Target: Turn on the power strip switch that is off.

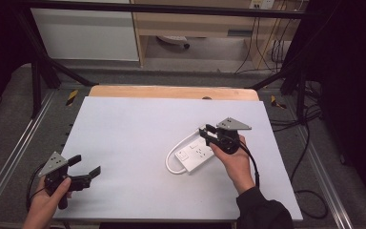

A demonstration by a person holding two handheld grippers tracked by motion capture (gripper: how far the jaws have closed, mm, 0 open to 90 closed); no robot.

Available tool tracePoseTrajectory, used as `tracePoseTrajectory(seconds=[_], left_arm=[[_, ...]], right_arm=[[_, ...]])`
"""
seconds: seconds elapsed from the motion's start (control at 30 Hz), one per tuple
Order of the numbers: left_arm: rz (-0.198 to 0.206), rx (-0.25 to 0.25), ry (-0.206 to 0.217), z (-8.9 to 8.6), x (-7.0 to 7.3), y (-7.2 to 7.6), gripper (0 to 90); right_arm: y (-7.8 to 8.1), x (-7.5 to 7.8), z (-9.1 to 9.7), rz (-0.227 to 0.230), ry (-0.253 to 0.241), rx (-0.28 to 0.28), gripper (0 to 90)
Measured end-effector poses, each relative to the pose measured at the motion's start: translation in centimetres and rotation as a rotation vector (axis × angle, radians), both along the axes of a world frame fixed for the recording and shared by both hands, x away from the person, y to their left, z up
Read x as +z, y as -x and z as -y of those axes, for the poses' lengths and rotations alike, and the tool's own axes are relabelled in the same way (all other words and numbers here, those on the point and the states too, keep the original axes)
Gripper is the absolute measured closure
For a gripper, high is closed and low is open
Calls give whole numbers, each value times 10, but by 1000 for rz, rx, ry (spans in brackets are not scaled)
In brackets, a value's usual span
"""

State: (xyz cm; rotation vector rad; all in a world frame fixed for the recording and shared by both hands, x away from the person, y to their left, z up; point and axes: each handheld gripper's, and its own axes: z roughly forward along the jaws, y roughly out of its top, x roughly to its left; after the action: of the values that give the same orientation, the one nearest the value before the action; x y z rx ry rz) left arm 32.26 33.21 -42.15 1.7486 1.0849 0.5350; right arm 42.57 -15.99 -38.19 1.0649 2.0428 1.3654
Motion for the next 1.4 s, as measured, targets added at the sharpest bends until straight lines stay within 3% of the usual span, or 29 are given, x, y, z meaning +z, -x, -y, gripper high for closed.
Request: tracePoseTrajectory(seconds=[0.5,1.4], left_arm=[[1,-1,-3,0,0,0,71],[7,-6,-10,0,0,0,70]], right_arm=[[-2,-12,-9,-18,29,32,758],[-3,-28,-17,-51,32,56,850]])
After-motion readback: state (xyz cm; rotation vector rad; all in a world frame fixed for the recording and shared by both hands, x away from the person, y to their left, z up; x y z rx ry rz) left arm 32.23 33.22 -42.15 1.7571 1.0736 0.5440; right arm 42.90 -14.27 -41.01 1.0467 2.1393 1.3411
